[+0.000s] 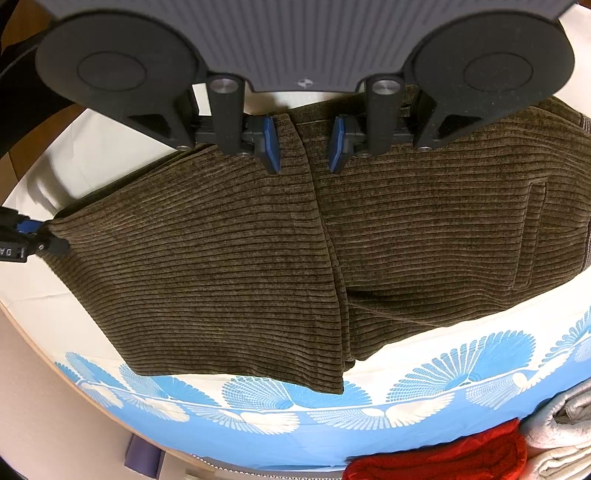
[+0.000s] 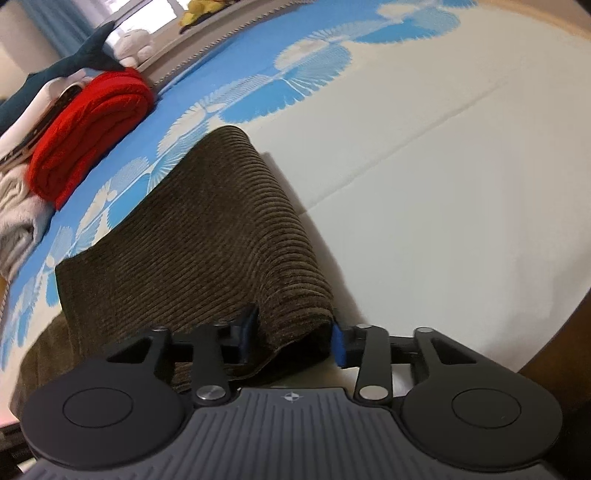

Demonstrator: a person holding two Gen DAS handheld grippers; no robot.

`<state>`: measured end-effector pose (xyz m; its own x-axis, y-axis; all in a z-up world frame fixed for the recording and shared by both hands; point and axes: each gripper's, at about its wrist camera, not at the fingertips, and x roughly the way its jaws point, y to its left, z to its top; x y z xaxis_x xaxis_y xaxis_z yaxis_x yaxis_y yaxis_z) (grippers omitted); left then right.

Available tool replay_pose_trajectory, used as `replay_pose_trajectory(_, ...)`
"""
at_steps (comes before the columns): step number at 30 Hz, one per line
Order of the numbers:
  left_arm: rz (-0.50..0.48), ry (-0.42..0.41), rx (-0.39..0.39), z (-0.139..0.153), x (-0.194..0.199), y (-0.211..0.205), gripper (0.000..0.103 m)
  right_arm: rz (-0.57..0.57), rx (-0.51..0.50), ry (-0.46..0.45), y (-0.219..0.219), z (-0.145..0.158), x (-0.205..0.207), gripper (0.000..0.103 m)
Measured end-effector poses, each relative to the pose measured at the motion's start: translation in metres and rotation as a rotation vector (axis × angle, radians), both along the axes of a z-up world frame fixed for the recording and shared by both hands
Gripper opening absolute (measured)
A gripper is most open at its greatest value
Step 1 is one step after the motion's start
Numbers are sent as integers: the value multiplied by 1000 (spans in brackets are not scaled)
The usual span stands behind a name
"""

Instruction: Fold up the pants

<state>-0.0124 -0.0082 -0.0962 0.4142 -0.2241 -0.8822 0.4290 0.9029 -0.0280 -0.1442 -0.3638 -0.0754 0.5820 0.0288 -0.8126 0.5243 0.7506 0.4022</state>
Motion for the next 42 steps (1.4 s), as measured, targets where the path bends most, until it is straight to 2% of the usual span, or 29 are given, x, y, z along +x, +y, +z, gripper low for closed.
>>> replay_pose_trajectory(4, 5, -1, -7, 1, 0, 1, 34, 42, -70, -76, 12, 24, -2, 24)
replay_pose_trajectory(9, 29, -30, -17, 12, 3, 10, 38, 185, -242, -220, 43, 66, -3, 21)
replay_pose_trajectory(12, 57, -77, -43, 37, 9, 18, 40, 277, -346, -288, 65, 82, -4, 20)
replay_pose_trajectory(14, 54, -129, -76, 63, 14, 15, 47, 333, -390, -331, 78, 89, -4, 20)
replay_pose_trajectory(16, 25, -162, -139, 92, 21, 5, 62, 396, -435, -371, 92, 94, -2, 20)
replay_pose_trajectory(17, 1, -169, -177, 106, 24, -3, 67, 429, -456, -389, 99, 95, -1, 20)
replay_pose_trajectory(19, -55, -146, -272, 128, 34, -22, 84, 498, -487, -427, 113, 97, -2, 20)
replay_pose_trajectory(21, -122, -59, -371, 138, 46, -44, 88, 567, -507, -458, 126, 96, -3, 20)
replay_pose_trajectory(23, -181, 44, -423, 135, 59, -69, 90, 638, -537, -490, 140, 95, -4, 20)
replay_pose_trajectory(24, -189, 66, -412, 132, 63, -79, 92, 666, -545, -508, 144, 95, -5, 20)
replay_pose_trajectory(26, -190, 61, -333, 121, 68, -101, 92, 714, -551, -536, 153, 95, -4, 20)
replay_pose_trajectory(28, -169, 67, -291, 111, 73, -111, 92, 760, -578, -559, 163, 94, -5, 20)
replay_pose_trajectory(30, -133, 72, -267, 102, 76, -110, 87, 803, -585, -572, 168, 92, -6, 20)
replay_pose_trajectory(32, -95, 69, -220, 91, 80, -106, 66, 827, -599, -577, 173, 92, -6, 20)
replay_pose_trajectory(33, -73, 77, -202, 86, 82, -102, 42, 831, -597, -578, 173, 92, -6, 20)
replay_pose_trajectory(34, -48, 86, -185, 82, 85, -97, 25, 831, -595, -578, 176, 93, -6, 20)
replay_pose_trajectory(38, -16, 81, -167, 79, 89, -71, 20, 845, -578, -565, 174, 94, -5, 22)
replay_pose_trajectory(41, -36, 30, -146, 85, 82, -54, 19, 878, -479, -582, 169, 101, -5, 40)
replay_pose_trajectory(42, -36, 14, -150, 89, 80, -43, 19, 888, -415, -593, 165, 105, -6, 53)
